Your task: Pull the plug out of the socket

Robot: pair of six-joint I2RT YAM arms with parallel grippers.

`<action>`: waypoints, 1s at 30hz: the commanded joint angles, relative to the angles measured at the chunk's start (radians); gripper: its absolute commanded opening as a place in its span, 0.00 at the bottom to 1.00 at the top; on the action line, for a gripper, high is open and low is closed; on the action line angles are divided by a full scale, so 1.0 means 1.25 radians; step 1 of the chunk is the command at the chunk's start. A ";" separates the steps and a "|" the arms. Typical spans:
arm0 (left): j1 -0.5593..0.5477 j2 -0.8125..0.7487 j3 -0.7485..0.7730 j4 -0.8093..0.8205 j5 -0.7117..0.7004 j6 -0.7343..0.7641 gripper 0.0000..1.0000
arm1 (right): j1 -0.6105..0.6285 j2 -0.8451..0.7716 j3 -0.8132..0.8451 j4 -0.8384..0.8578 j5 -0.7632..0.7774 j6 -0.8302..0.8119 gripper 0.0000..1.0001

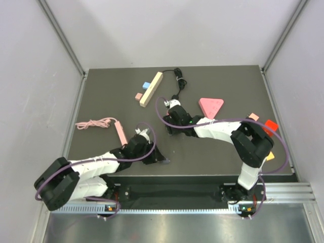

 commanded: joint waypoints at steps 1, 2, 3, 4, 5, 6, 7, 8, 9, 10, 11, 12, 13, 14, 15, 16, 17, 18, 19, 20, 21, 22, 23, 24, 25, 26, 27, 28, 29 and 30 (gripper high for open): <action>0.000 0.018 0.028 -0.016 -0.025 0.027 0.36 | 0.001 -0.023 -0.016 -0.001 -0.027 0.006 0.00; 0.000 0.019 0.029 -0.017 -0.024 0.028 0.38 | 0.001 -0.024 -0.017 -0.001 -0.028 0.005 0.00; -0.001 0.019 0.029 -0.018 -0.024 0.029 0.40 | 0.001 -0.024 -0.017 -0.001 -0.030 0.005 0.00; 0.000 0.014 0.030 -0.019 -0.025 0.029 0.43 | 0.001 -0.025 -0.019 -0.001 -0.030 0.005 0.00; 0.000 0.011 0.030 -0.025 -0.028 0.030 0.47 | 0.001 -0.027 -0.020 -0.002 -0.031 0.004 0.00; 0.000 0.007 0.033 -0.030 -0.031 0.034 0.49 | 0.001 -0.028 -0.022 -0.001 -0.031 0.003 0.00; 0.000 -0.004 0.037 -0.036 -0.036 0.036 0.51 | 0.001 -0.028 -0.023 -0.001 -0.032 0.001 0.00; 0.000 -0.009 0.040 -0.056 -0.040 0.044 0.54 | 0.002 -0.030 -0.026 0.000 -0.032 -0.001 0.00; 0.000 -0.015 0.049 -0.066 -0.051 0.049 0.56 | 0.001 -0.032 -0.030 0.001 -0.033 -0.003 0.00; 0.002 -0.025 0.055 -0.078 -0.058 0.050 0.58 | 0.002 -0.032 -0.032 0.003 -0.037 -0.007 0.00; 0.002 -0.031 0.060 -0.081 -0.063 0.052 0.58 | 0.001 -0.033 -0.033 0.004 -0.039 -0.010 0.00; 0.003 -0.038 0.064 -0.115 -0.068 0.060 0.59 | 0.001 -0.034 -0.036 0.005 -0.042 -0.013 0.00; 0.005 -0.051 0.073 -0.125 -0.075 0.065 0.59 | 0.002 -0.035 -0.038 0.007 -0.052 -0.024 0.00; 0.009 -0.061 0.078 -0.133 -0.078 0.068 0.59 | 0.002 -0.040 -0.041 0.010 -0.055 -0.030 0.00; 0.014 -0.082 0.083 -0.152 -0.083 0.071 0.60 | 0.001 -0.044 -0.048 0.015 -0.059 -0.038 0.00; 0.018 -0.093 0.089 -0.160 -0.085 0.072 0.60 | 0.001 -0.051 -0.052 0.017 -0.065 -0.052 0.00; 0.019 -0.104 0.094 -0.168 -0.089 0.077 0.60 | 0.001 -0.056 -0.057 0.021 -0.071 -0.063 0.00; 0.023 -0.118 0.097 -0.175 -0.094 0.081 0.59 | 0.002 -0.059 -0.068 0.025 -0.077 -0.072 0.00; 0.029 -0.143 0.100 -0.189 -0.108 0.083 0.59 | 0.002 -0.065 -0.072 0.036 -0.096 -0.092 0.00; 0.032 -0.155 0.102 -0.190 -0.113 0.086 0.58 | 0.001 -0.074 -0.080 0.044 -0.108 -0.102 0.00; 0.048 -0.177 0.102 -0.191 -0.118 0.092 0.56 | 0.002 -0.081 -0.098 0.055 -0.140 -0.120 0.00; 0.062 -0.185 0.100 -0.186 -0.111 0.097 0.56 | 0.001 -0.094 -0.110 0.089 -0.155 -0.129 0.00; 0.078 -0.187 0.102 -0.181 -0.096 0.109 0.55 | 0.001 -0.103 -0.140 0.107 -0.177 -0.137 0.00; 0.120 -0.189 0.104 -0.176 -0.078 0.115 0.55 | 0.001 -0.109 -0.153 0.134 -0.194 -0.142 0.00; 0.146 -0.185 0.105 -0.170 -0.060 0.119 0.55 | 0.001 -0.120 -0.167 0.150 -0.226 -0.152 0.00; 0.174 -0.179 0.103 -0.142 -0.002 0.122 0.55 | 0.002 -0.122 -0.186 0.177 -0.244 -0.159 0.00; 0.235 -0.163 0.100 -0.121 0.031 0.119 0.55 | 0.002 -0.127 -0.195 0.188 -0.260 -0.165 0.00; 0.265 -0.153 0.097 -0.101 0.073 0.113 0.55 | 0.004 -0.135 -0.204 0.196 -0.280 -0.169 0.00; 0.289 -0.138 0.095 -0.043 0.126 0.097 0.56 | 0.002 -0.138 -0.218 0.214 -0.287 -0.169 0.00; 0.320 -0.105 0.098 -0.022 0.151 0.091 0.57 | 0.002 -0.141 -0.223 0.220 -0.292 -0.170 0.00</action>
